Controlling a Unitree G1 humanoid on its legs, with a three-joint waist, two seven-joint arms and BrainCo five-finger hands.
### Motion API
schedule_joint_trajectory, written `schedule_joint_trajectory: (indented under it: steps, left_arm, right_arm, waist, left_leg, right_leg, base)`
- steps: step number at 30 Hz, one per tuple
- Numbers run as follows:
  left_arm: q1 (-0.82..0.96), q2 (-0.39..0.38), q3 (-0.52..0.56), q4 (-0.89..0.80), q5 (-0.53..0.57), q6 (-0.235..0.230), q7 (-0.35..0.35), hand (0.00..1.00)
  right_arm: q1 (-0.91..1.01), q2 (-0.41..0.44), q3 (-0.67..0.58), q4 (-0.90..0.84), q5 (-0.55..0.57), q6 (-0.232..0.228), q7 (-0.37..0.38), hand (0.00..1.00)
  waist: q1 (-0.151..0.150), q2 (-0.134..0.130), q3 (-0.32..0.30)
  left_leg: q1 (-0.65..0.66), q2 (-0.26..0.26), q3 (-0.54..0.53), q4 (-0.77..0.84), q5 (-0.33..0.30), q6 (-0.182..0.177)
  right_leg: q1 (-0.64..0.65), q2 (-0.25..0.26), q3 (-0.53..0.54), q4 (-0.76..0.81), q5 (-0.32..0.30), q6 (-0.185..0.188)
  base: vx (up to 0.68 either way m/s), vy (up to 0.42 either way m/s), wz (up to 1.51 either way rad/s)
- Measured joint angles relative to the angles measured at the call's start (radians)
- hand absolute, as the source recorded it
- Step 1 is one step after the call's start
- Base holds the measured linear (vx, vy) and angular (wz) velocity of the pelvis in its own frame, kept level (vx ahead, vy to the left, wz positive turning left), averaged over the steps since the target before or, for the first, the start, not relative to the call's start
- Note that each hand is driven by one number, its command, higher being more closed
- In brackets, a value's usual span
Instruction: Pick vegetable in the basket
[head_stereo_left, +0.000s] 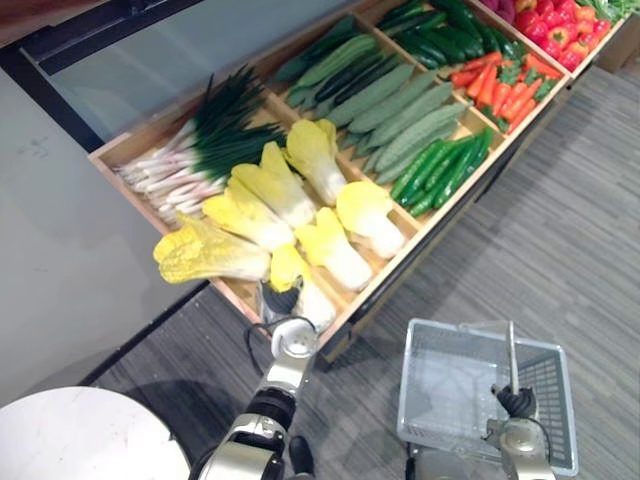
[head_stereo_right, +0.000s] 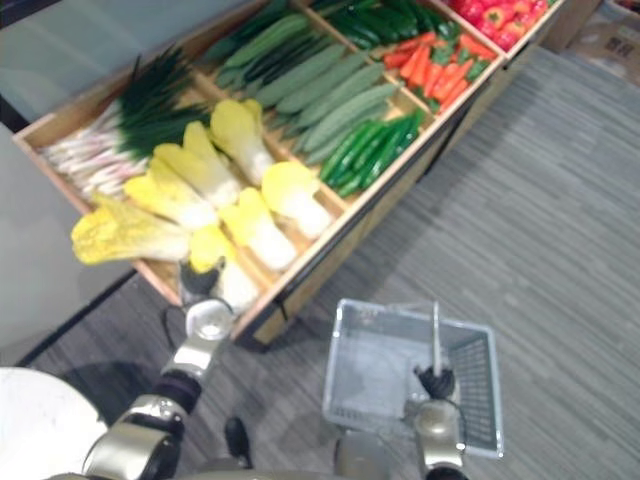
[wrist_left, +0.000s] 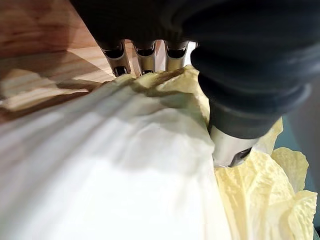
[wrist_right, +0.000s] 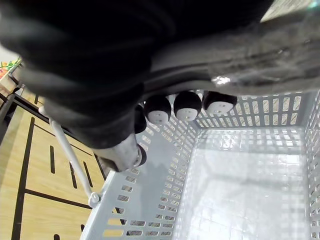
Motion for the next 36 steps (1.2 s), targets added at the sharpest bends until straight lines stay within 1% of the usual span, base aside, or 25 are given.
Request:
schedule_joint_trajectory:
  steps: [4, 12, 15, 17, 21, 24, 27, 30, 36]
  left_arm:
    - [0.000, 0.002, -0.003, 0.005, -0.035, -0.006, -0.018, 1.00]
    - [0.021, 0.008, -0.023, -0.042, -0.036, -0.005, -0.041, 1.00]
    - [0.051, 0.014, -0.042, -0.097, -0.037, -0.005, -0.047, 1.00]
    - [0.068, 0.014, -0.045, -0.136, -0.036, -0.004, -0.067, 1.00]
    - [0.090, 0.014, -0.081, -0.206, -0.035, -0.004, -0.086, 1.00]
    - [0.107, 0.013, -0.096, -0.252, -0.034, -0.004, -0.108, 1.00]
    - [0.137, 0.012, -0.118, -0.312, -0.026, -0.004, -0.111, 1.00]
    - [0.149, 0.002, -0.122, -0.337, -0.022, -0.003, -0.122, 1.00]
    - [0.167, -0.002, -0.149, -0.399, 0.000, -0.004, -0.143, 1.00]
  right_arm:
    - [0.005, 0.000, 0.013, 0.000, 0.000, -0.002, 0.000, 1.00]
    - [0.007, 0.000, 0.037, 0.000, 0.000, -0.004, 0.001, 1.00]
    - [0.008, 0.000, 0.038, 0.000, 0.000, -0.004, 0.001, 1.00]
    - [0.010, 0.001, 0.038, 0.000, 0.000, -0.004, 0.001, 1.00]
    - [0.017, 0.001, 0.038, 0.000, 0.000, -0.005, 0.001, 1.00]
    - [0.027, 0.001, 0.038, 0.000, 0.000, -0.005, 0.002, 1.00]
    - [0.039, 0.001, 0.037, 0.000, 0.000, -0.005, 0.002, 1.00]
    - [0.048, 0.002, 0.037, 0.000, -0.001, -0.005, 0.003, 1.00]
    - [0.050, 0.003, 0.036, 0.000, -0.001, -0.005, 0.006, 1.00]
  waist:
    - [-0.002, 0.000, 0.000]
    - [-0.002, -0.002, -0.002]
    - [-0.002, -0.005, -0.005]
    - [-0.003, -0.009, -0.007]
    - [-0.004, -0.013, -0.010]
    - [-0.004, -0.015, -0.026]
    - [-0.003, -0.020, -0.046]
    - [-0.003, -0.021, -0.064]
    - [-0.002, -0.023, -0.069]
  left_leg:
    - [0.007, 0.000, -0.002, 0.000, 0.000, 0.000]
    - [0.018, 0.000, -0.012, 0.000, 0.000, 0.000]
    - [0.017, 0.000, -0.014, 0.000, 0.000, 0.000]
    - [0.017, 0.001, -0.018, 0.000, 0.000, 0.000]
    - [0.021, 0.001, -0.031, 0.000, 0.001, 0.001]
    - [0.022, 0.003, -0.038, 0.000, 0.001, 0.001]
    - [0.020, 0.003, -0.042, 0.000, 0.002, 0.003]
    - [0.020, 0.002, -0.043, 0.000, 0.004, 0.004]
    - [0.021, 0.003, -0.049, 0.000, 0.015, 0.006]
  right_leg:
    - [0.015, 0.000, -0.002, 0.000, -0.001, 0.001]
    - [0.026, -0.001, -0.010, 0.001, -0.003, 0.004]
    - [0.027, -0.001, -0.014, 0.001, -0.003, 0.004]
    - [0.029, -0.001, -0.018, 0.003, -0.003, 0.004]
    - [0.040, -0.003, -0.025, 0.004, -0.002, 0.004]
    - [0.045, -0.003, -0.030, 0.006, -0.002, 0.004]
    - [0.045, -0.004, -0.033, 0.009, -0.002, 0.004]
    - [0.045, -0.005, -0.034, 0.011, -0.002, 0.004]
    - [0.047, -0.005, -0.037, 0.015, -0.003, 0.004]
  base:
    - [0.00, 0.000, 0.00]
    - [0.01, -0.006, 0.03]
    - [0.02, -0.007, 0.03]
    - [0.03, -0.011, 0.05]
    - [0.01, -0.007, 0.08]
    - [0.00, -0.003, 0.06]
    - [-0.01, -0.006, 0.02]
    - [0.00, 0.000, 0.00]
    - [-0.02, -0.009, 0.02]
